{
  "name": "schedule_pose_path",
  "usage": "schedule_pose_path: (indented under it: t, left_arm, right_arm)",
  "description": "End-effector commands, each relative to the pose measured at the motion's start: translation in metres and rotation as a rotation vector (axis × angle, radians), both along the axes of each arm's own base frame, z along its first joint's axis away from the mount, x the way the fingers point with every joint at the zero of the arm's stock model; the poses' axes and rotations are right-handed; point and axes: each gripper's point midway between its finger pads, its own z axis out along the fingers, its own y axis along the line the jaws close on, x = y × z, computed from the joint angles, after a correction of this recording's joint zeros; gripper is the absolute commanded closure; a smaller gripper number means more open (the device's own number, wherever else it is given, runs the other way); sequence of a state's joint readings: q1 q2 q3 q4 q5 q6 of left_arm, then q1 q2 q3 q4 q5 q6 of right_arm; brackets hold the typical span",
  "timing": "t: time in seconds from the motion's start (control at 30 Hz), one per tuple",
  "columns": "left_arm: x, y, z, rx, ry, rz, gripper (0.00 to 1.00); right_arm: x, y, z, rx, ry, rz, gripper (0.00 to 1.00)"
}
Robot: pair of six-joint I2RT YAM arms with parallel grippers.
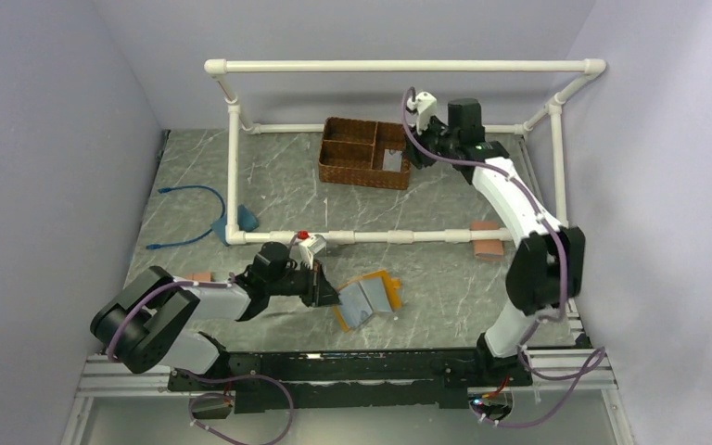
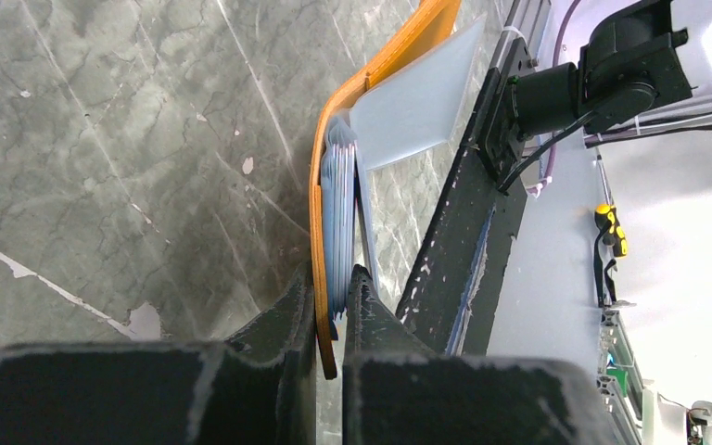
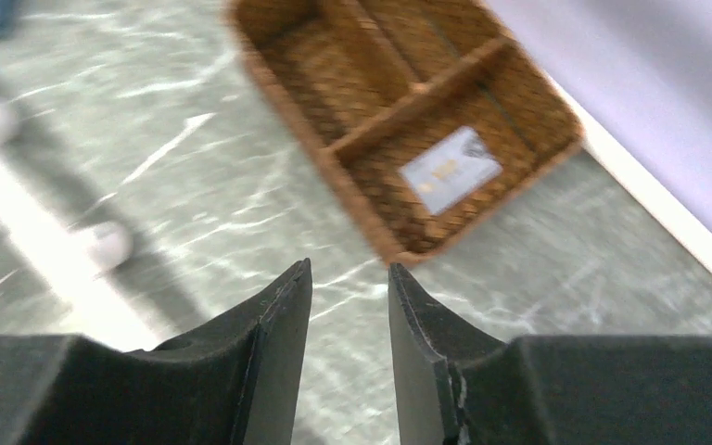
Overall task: Take the credit cards out of the card holder
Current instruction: Remove the credit card from the card holder.
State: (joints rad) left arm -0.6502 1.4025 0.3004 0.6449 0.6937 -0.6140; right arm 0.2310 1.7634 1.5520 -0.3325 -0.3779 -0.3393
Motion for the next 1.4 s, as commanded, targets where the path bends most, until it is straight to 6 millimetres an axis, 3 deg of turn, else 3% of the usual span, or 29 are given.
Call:
schedule_pose_path:
  t: [0.0, 0.13, 0.23, 0.33, 0.47, 0.67, 0.87, 1.1, 1.37]
  left_arm:
    - [0.001, -0.006, 0.008, -0.023, -0.009, 0.003, 1.00]
    - [0.000, -0.014, 0.005, -0.017, 0.016, -0.004, 1.00]
    - [0.000, -0.020, 0.000, -0.011, 0.048, -0.005, 1.00]
    - [0.001, -0.026, -0.004, -0.017, 0.097, 0.004, 1.00]
    - [0.003, -0.032, -0.011, -0.015, 0.194, 0.030, 1.00]
    - [0.007, -0.036, -0.017, -0.003, 0.271, 0.068, 1.00]
    - [0.008, -0.035, -0.020, 0.059, 0.294, 0.116, 0.87]
    - [0.006, -0.040, -0.023, 0.114, 0.290, 0.138, 0.61]
    - [0.010, -0.039, -0.023, 0.137, 0.277, 0.178, 0.46]
  right_arm:
    - [-0.098, 0.038, 0.012, 0.112, 0.082, 0.387, 0.61]
    - [-0.181, 0.048, 0.019, 0.178, 0.099, 0.615, 0.60]
    - [-0.238, 0.054, 0.018, 0.204, 0.052, 0.788, 0.52]
    - [-0.286, 0.062, 0.002, 0.192, 0.061, 0.917, 0.47]
    - [-0.325, 0.067, -0.046, 0.190, 0.127, 1.003, 0.44]
    - [-0.327, 0.067, -0.094, 0.022, 0.115, 1.008, 0.44]
    - [-0.314, 0.067, -0.131, -0.164, 0.087, 0.971, 0.54]
    - [-0.302, 0.066, -0.146, -0.233, 0.131, 0.919, 0.66]
    - [-0.307, 0.071, -0.144, -0.191, 0.187, 0.918, 0.66]
